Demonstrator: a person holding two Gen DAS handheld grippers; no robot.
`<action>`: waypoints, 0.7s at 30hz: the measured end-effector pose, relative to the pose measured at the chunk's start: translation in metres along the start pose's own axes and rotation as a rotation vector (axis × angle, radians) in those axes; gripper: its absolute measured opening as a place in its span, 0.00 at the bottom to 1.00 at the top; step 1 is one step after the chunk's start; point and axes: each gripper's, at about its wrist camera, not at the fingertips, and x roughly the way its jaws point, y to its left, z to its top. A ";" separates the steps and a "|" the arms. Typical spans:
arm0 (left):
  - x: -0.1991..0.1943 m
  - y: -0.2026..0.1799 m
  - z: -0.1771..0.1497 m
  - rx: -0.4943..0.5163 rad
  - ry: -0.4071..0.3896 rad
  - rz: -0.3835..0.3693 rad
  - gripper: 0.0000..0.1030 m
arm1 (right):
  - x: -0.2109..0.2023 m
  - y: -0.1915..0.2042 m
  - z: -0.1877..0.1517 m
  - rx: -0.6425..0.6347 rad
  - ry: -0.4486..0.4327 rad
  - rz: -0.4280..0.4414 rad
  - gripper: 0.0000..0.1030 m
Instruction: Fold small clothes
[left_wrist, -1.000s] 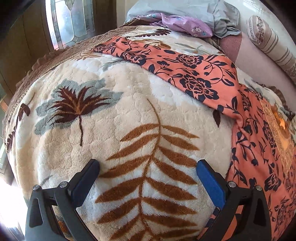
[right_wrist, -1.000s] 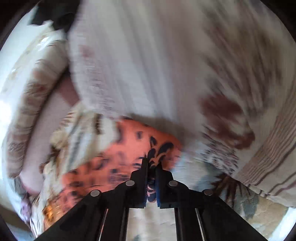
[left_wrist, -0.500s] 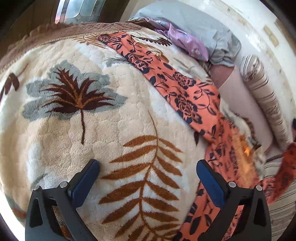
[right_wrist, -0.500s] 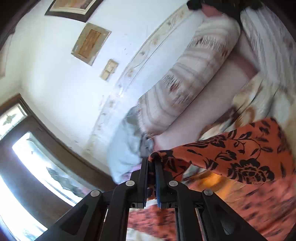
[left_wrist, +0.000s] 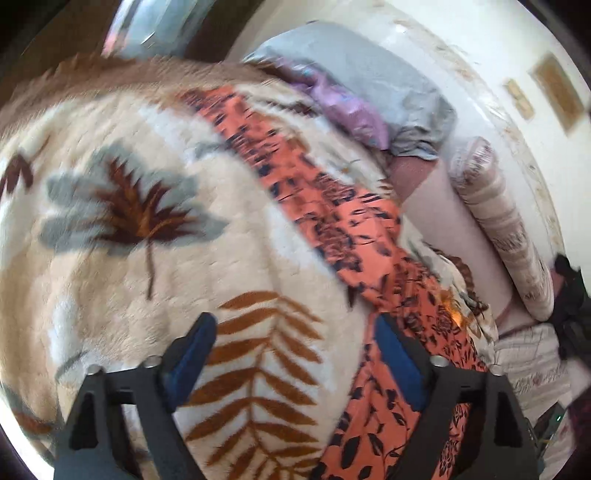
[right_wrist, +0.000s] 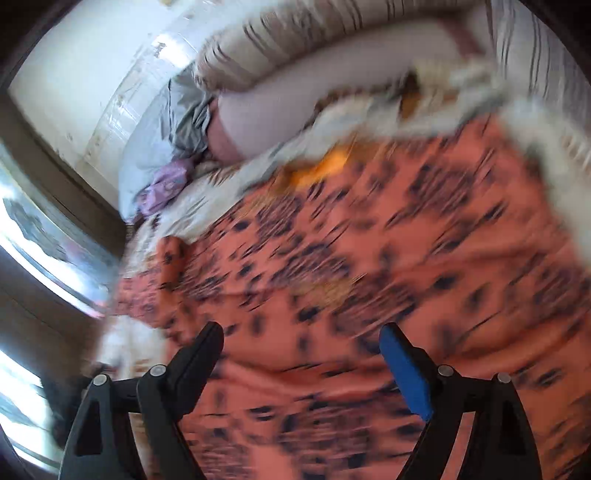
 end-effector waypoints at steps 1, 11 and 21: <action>-0.004 -0.015 -0.001 0.058 -0.008 -0.023 0.81 | -0.004 -0.008 0.004 -0.038 -0.038 -0.052 0.86; 0.080 -0.173 0.014 0.090 0.278 -0.388 0.82 | -0.005 -0.088 -0.034 0.012 -0.078 0.021 0.89; 0.185 -0.147 -0.011 -0.200 0.465 -0.242 0.80 | -0.007 -0.099 -0.038 0.063 -0.120 0.118 0.89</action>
